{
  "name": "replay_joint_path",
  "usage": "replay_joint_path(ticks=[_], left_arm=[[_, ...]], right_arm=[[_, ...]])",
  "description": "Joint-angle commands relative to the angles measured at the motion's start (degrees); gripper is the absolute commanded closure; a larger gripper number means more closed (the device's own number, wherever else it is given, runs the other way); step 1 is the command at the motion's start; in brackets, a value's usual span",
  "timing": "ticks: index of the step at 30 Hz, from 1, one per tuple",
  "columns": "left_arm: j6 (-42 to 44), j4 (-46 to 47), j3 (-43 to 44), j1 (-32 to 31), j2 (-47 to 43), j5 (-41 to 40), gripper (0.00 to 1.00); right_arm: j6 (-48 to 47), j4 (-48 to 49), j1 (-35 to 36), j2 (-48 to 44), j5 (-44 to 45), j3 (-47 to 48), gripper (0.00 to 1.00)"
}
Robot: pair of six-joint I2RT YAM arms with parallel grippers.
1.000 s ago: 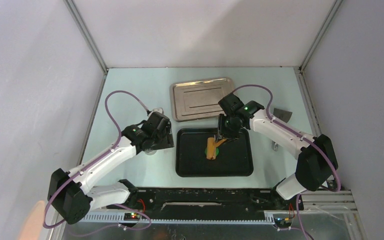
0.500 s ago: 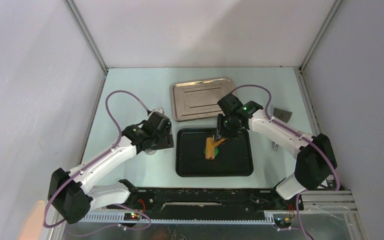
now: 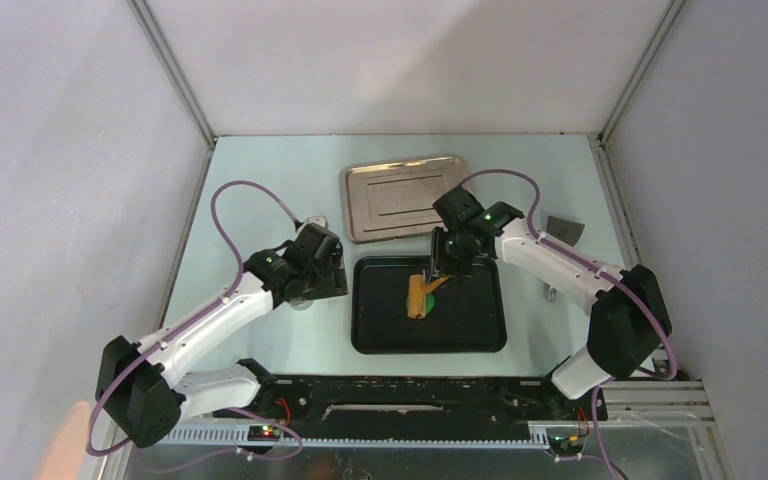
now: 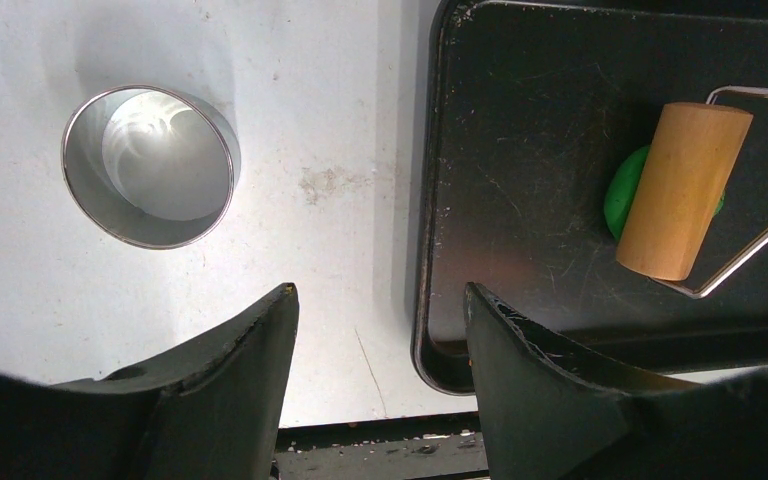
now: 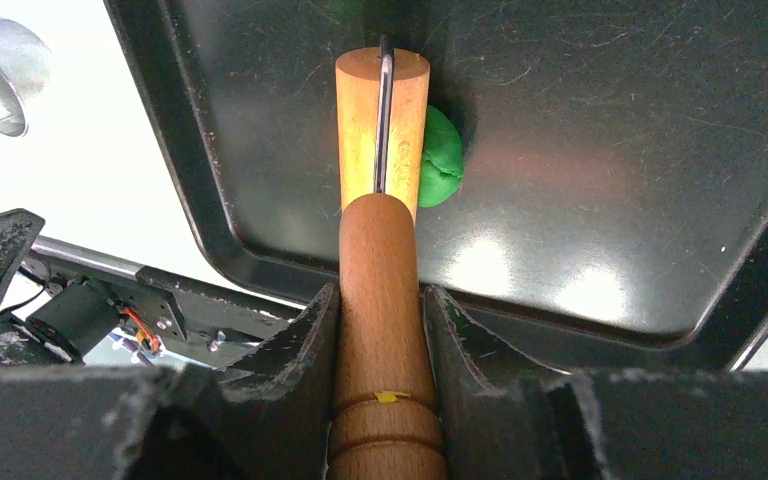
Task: Roll out the dumpling wrappers from the dough
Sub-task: Flatten out the dough on the work surface.
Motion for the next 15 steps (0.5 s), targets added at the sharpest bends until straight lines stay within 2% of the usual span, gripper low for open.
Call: replay_joint_path(ticks=[1, 15], left_arm=[[0.8, -0.3, 2.0, -0.1, 0.0, -1.4, 0.34], [1.0, 3.3, -0.6, -0.1, 3.0, 1.8, 0.35]], right_arm=[[-2.0, -1.9, 1.4, 11.4, 11.7, -7.5, 1.00], [-2.8, -5.2, 0.0, 5.0, 12.2, -8.5, 1.00]])
